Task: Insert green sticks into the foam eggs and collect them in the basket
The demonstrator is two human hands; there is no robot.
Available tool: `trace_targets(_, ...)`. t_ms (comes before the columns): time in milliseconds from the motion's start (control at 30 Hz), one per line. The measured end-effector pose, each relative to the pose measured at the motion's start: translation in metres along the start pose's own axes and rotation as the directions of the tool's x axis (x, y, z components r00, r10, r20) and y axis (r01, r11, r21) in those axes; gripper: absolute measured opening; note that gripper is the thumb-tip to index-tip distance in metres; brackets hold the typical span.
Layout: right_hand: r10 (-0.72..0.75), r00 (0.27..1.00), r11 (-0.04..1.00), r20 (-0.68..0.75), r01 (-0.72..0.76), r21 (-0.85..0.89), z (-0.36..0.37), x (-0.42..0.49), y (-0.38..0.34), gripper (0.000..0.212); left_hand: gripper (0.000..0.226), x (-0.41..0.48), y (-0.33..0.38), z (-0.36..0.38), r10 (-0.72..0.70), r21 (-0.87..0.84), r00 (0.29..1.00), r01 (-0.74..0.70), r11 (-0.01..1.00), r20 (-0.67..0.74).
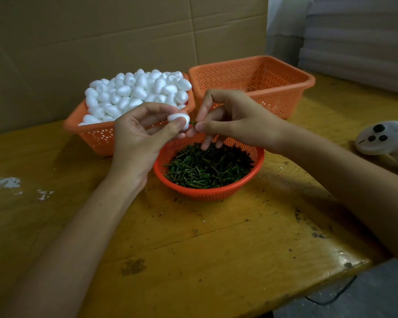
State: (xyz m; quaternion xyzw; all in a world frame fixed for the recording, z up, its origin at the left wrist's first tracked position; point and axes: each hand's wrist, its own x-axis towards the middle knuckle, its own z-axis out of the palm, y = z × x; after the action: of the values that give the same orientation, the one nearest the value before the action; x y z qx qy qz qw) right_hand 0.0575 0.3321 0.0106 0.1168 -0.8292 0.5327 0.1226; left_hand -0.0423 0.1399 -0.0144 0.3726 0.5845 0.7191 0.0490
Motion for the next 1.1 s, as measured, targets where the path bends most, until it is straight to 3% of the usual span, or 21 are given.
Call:
trace_targets(633,-0.006,0.992,1.000,0.125,0.010,-0.028,0.0006,-0.0024,0.0005,0.026,0.024,-0.0018,-0.0018,0.0020,0.059,0.116,0.996,-0.067,0.991,0.067)
trace_targets(1100,0.035,0.982,0.997,0.185,-0.022,-0.075,0.0003,-0.0019,0.0019,0.025,0.059,-0.0013,0.0034,-0.0005,0.042,0.076,0.988,-0.054,0.996,0.151)
